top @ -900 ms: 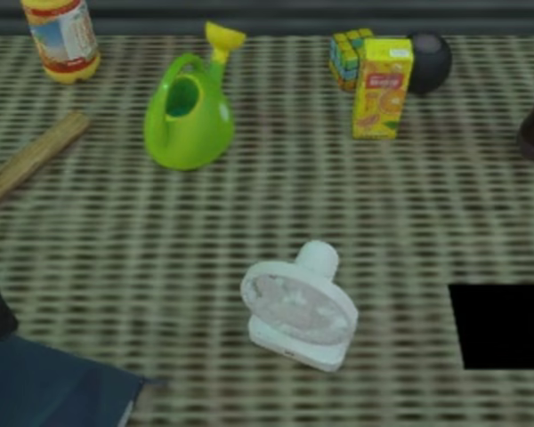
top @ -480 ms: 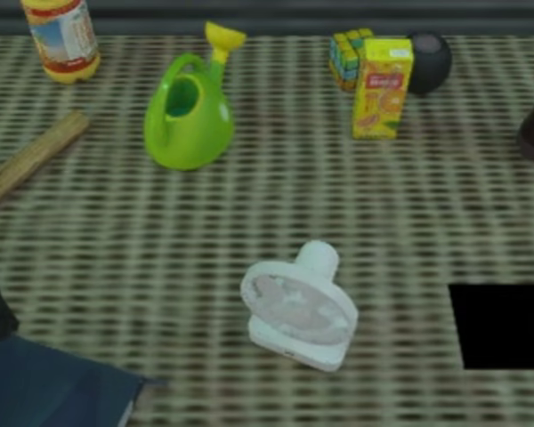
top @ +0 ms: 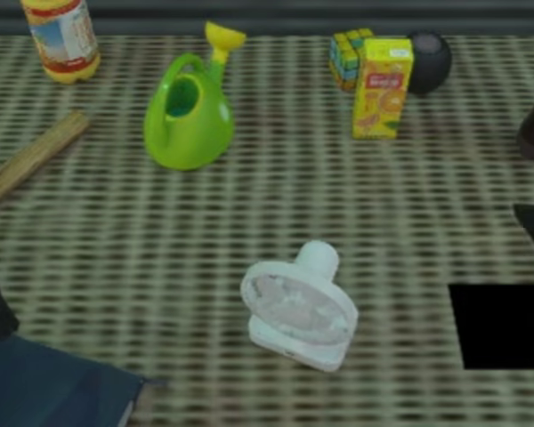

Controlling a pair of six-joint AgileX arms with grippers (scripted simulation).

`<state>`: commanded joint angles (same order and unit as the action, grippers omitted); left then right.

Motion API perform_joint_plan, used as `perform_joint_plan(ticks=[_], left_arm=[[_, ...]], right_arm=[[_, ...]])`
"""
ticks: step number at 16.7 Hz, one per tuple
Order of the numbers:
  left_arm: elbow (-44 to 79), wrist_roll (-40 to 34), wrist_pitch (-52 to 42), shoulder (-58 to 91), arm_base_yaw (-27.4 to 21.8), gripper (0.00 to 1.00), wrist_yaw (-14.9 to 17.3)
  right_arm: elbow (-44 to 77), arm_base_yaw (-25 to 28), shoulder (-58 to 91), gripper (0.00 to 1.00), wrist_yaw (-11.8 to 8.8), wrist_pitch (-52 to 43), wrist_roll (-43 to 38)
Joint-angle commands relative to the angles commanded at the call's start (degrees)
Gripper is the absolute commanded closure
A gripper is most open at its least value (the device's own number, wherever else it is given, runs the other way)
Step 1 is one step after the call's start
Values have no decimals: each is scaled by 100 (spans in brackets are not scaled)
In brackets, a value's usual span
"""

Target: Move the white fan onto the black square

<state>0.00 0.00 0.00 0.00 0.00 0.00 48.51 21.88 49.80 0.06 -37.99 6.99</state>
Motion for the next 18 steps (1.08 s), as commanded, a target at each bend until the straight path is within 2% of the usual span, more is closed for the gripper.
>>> perform_joint_plan(ticks=[6, 10, 14, 18], left_arm=[[0, 0, 0, 0, 0, 0, 0], [0, 0, 0, 0, 0, 0, 0], [0, 0, 0, 0, 0, 0, 0], [0, 0, 0, 0, 0, 0, 0]], right_arm=[[3528, 1435, 3579, 0, -2, -2370, 448], [5325, 2211, 5461, 0, -1, -3698, 700], [6359, 2704, 6590, 0, -3, -4589, 863], [6590, 2825, 6848, 0, -4, -4817, 902]])
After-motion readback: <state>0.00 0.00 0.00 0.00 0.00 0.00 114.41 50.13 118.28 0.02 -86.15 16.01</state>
